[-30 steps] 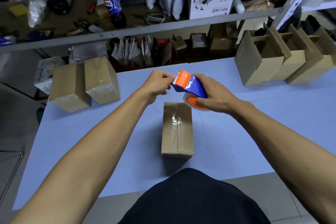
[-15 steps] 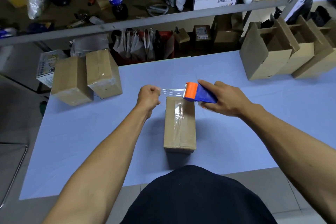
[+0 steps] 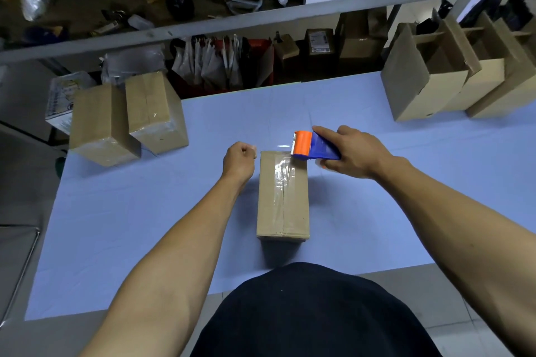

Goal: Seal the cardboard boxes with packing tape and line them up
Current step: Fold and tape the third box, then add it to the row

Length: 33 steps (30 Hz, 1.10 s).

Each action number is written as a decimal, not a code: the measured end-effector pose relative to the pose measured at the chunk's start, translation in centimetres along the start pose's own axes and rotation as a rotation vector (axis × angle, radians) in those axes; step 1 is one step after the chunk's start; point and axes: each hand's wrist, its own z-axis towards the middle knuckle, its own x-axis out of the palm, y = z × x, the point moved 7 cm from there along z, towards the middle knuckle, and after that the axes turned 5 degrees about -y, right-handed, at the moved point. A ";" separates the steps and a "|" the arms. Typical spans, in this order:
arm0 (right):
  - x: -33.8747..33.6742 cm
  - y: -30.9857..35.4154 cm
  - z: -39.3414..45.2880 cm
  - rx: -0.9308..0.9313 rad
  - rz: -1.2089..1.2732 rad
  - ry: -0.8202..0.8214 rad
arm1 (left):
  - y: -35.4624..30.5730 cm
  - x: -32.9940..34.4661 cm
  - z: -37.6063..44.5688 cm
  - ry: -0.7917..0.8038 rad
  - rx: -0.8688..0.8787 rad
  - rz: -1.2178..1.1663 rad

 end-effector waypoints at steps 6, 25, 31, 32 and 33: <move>0.4 -0.5 0.2 0.028 0.015 0.013 | 1.0 1.3 0.3 -0.042 -0.007 -0.017; 1.8 0.3 -0.9 0.129 0.157 -0.074 | -3.2 3.3 -6.3 -0.066 0.607 0.310; 2.2 -0.1 -1.2 0.191 0.156 -0.088 | -1.0 6.9 -7.4 0.202 0.759 0.840; 2.2 -0.1 -1.1 0.187 0.155 -0.091 | -1.0 6.9 -7.3 0.210 0.758 0.851; 2.1 -0.2 -0.9 0.173 0.155 -0.099 | -1.0 7.0 -7.3 0.217 0.764 0.867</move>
